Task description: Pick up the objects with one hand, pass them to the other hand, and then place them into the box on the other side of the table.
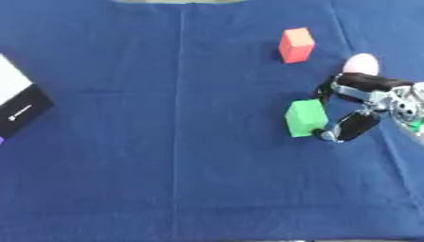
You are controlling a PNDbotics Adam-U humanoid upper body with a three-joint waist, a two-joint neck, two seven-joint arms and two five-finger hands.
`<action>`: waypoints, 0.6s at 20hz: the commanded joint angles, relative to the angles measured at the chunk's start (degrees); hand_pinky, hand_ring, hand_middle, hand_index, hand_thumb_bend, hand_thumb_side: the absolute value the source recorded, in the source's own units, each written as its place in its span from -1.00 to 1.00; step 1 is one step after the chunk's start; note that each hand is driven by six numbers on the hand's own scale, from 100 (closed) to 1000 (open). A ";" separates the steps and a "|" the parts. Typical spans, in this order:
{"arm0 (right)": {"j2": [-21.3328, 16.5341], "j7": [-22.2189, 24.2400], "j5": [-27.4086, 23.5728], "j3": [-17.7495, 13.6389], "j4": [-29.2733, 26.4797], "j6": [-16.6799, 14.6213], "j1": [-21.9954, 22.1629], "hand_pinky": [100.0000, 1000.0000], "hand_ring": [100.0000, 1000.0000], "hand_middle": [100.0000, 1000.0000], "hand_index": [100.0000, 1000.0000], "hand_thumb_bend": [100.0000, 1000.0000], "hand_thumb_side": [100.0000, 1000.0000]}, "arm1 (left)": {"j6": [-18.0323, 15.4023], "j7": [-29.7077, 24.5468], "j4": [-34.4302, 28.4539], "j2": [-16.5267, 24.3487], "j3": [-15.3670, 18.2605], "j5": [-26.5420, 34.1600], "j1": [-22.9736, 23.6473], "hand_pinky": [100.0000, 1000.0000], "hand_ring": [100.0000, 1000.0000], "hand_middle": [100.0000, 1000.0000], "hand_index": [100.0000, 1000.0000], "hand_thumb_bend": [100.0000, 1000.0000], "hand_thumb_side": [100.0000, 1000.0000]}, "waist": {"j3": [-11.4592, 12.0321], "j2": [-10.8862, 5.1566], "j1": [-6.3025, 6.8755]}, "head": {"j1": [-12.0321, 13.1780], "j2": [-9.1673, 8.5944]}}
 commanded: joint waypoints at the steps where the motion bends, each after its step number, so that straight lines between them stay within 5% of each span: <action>1: -1.19 -0.41 -0.56 -0.50 0.22 0.02 -0.08 0.70 0.48 0.06 0.20 -0.54 -0.80 | -0.09 0.17 -0.91 1.27 0.99 0.11 -0.33 0.54 0.18 0.31 0.59 -0.52 0.26 | 0.09 -0.80 0.02 | 0.07 -0.54; 12: -1.18 -2.94 -2.07 -1.87 -0.91 0.95 1.26 0.65 0.43 -0.07 0.05 -0.46 -0.92 | -0.11 0.22 -0.83 1.39 1.05 0.09 -0.21 0.54 0.18 0.31 0.59 -0.52 0.26 | -0.17 -0.88 -0.08 | 0.30 -0.45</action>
